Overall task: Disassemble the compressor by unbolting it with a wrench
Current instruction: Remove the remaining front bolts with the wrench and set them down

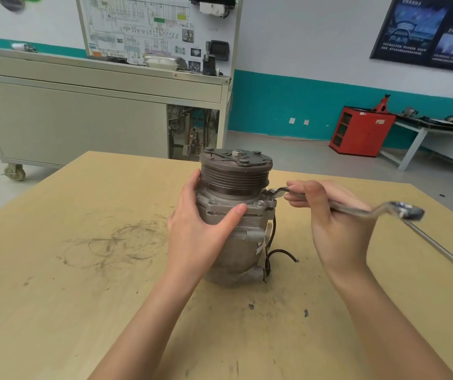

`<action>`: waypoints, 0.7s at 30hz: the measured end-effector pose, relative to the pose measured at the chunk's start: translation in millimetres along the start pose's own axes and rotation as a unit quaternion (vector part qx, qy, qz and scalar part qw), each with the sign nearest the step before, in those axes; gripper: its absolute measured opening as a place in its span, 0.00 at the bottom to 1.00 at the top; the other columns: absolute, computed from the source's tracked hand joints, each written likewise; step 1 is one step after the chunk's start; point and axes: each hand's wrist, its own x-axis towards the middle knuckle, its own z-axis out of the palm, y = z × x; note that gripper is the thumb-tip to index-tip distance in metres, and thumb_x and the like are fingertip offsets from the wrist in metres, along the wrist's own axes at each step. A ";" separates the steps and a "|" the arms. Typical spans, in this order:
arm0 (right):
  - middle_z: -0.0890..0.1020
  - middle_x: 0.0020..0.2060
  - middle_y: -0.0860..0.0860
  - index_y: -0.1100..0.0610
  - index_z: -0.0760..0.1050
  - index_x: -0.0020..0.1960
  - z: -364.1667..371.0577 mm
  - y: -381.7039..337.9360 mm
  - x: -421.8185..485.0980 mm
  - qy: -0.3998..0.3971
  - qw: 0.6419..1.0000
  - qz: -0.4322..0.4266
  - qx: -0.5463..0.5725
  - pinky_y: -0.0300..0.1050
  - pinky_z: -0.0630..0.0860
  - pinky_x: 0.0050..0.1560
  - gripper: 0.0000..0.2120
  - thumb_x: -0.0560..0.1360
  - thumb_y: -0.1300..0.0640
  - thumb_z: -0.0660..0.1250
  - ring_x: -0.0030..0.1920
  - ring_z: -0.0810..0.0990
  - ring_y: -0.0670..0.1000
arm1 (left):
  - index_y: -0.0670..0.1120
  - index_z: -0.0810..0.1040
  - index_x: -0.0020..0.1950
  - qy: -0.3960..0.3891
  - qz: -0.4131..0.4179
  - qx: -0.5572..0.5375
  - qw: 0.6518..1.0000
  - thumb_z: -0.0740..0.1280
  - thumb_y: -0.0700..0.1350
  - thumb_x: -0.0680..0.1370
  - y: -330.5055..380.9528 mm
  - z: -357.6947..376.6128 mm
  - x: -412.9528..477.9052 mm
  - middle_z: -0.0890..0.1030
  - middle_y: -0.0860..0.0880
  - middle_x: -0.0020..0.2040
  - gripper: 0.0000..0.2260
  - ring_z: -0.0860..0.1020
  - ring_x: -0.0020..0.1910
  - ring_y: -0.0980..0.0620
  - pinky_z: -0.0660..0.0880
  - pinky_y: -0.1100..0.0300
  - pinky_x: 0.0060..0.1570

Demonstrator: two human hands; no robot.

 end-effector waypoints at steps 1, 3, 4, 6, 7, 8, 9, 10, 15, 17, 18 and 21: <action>0.82 0.36 0.52 0.60 0.81 0.43 1.0 -1.0 3.9 -0.002 1.000 0.009 -0.003 0.56 0.80 0.37 0.28 0.75 0.35 0.58 0.35 0.83 0.54 | 0.56 0.62 0.74 0.000 0.000 0.000 1.000 0.67 0.68 0.63 0.1 0.3 0.3 0.73 0.58 0.68 0.42 0.71 0.67 0.56 0.66 0.46 0.69; 0.82 0.33 0.53 0.60 0.81 0.41 4.4 -3.7 8.9 -0.015 1.000 0.001 -0.026 0.51 0.80 0.38 0.27 0.75 0.36 0.60 0.33 0.82 0.54 | 0.56 0.62 0.74 0.001 0.000 0.002 1.000 0.67 0.68 0.63 0.4 0.2 0.4 0.73 0.58 0.68 0.42 0.71 0.67 0.56 0.66 0.45 0.69; 0.81 0.31 0.53 0.59 0.81 0.38 7.0 -5.0 9.9 -0.019 0.999 -0.005 -0.043 0.43 0.79 0.39 0.25 0.74 0.38 0.62 0.32 0.81 0.53 | 0.56 0.62 0.74 0.001 0.001 0.002 1.000 0.67 0.68 0.63 0.5 0.1 0.2 0.73 0.58 0.68 0.42 0.71 0.68 0.56 0.66 0.45 0.69; 0.79 0.29 0.53 0.61 0.78 0.34 13.8 -8.5 9.2 -0.017 0.995 -0.033 -0.095 0.37 0.76 0.36 0.25 0.75 0.41 0.62 0.30 0.78 0.53 | 0.55 0.62 0.75 0.002 0.002 0.003 1.000 0.67 0.68 0.64 0.5 -0.2 -0.1 0.72 0.58 0.69 0.42 0.71 0.68 0.57 0.66 0.45 0.69; 0.79 0.28 0.55 0.63 0.77 0.33 16.2 -7.4 6.2 -0.015 0.990 -0.063 -0.125 0.42 0.76 0.33 0.28 0.77 0.41 0.60 0.29 0.78 0.54 | 0.55 0.62 0.75 0.001 0.001 0.005 1.000 0.67 0.68 0.64 0.6 -0.3 -0.1 0.72 0.58 0.69 0.42 0.71 0.68 0.57 0.66 0.45 0.69; 0.79 0.29 0.56 0.64 0.77 0.33 17.6 -5.6 1.5 -0.007 0.988 -0.079 -0.129 0.47 0.76 0.30 0.29 0.79 0.41 0.56 0.28 0.79 0.55 | 0.55 0.62 0.75 0.000 -0.001 0.006 1.000 0.67 0.67 0.64 0.8 -0.3 0.0 0.72 0.58 0.69 0.42 0.71 0.68 0.56 0.66 0.45 0.69; 0.80 0.30 0.56 0.63 0.77 0.34 17.9 -3.6 -3.7 0.007 0.992 -0.067 -0.104 0.49 0.76 0.30 0.29 0.80 0.43 0.55 0.29 0.80 0.55 | 0.56 0.62 0.75 -0.001 -0.002 0.006 1.000 0.68 0.67 0.64 0.9 -0.5 0.1 0.72 0.58 0.69 0.41 0.71 0.68 0.56 0.66 0.45 0.69; 0.81 0.32 0.55 0.61 0.78 0.36 15.9 0.5 -8.7 0.021 0.998 -0.028 -0.054 0.49 0.77 0.30 0.25 0.81 0.45 0.55 0.30 0.81 0.54 | 0.56 0.62 0.75 -0.003 -0.002 0.005 1.000 0.68 0.66 0.65 0.9 -0.7 0.1 0.72 0.58 0.69 0.41 0.70 0.68 0.56 0.66 0.45 0.70; 0.84 0.36 0.54 0.55 0.80 0.33 -6.3 35.6 2.4 -0.004 0.926 0.229 0.301 0.40 0.78 0.31 0.21 0.78 0.57 0.53 0.30 0.82 0.55 | 0.57 0.61 0.75 -0.001 -0.004 0.007 1.000 0.67 0.68 0.64 0.7 -0.8 -0.8 0.71 0.60 0.69 0.41 0.70 0.68 0.57 0.66 0.45 0.70; 0.83 0.35 0.55 0.55 0.79 0.33 -8.3 53.0 27.6 -0.087 0.879 0.293 0.365 0.39 0.77 0.31 0.23 0.80 0.56 0.51 0.29 0.81 0.54 | 0.58 0.61 0.74 0.000 -0.005 0.008 1.000 0.67 0.69 0.63 0.0 0.1 -0.5 0.71 0.61 0.69 0.41 0.70 0.68 0.57 0.66 0.45 0.70; 0.82 0.34 0.56 0.56 0.78 0.34 -6.9 61.2 41.0 -0.133 0.864 0.316 0.368 0.39 0.76 0.30 0.23 0.81 0.57 0.50 0.29 0.80 0.53 | 0.59 0.61 0.74 -0.001 -0.005 0.008 1.000 0.67 0.69 0.63 -0.2 0.5 -0.3 0.71 0.61 0.69 0.41 0.70 0.68 0.57 0.66 0.45 0.70; 0.75 0.27 0.54 0.57 0.76 0.33 9.5 81.9 70.9 -0.250 0.850 0.362 0.290 0.37 0.69 0.23 0.23 0.81 0.56 0.51 0.23 0.72 0.50 | 0.58 0.62 0.74 0.000 -0.003 0.002 1.000 0.67 0.69 0.63 -1.1 0.6 0.5 0.72 0.60 0.69 0.42 0.70 0.68 0.57 0.66 0.45 0.70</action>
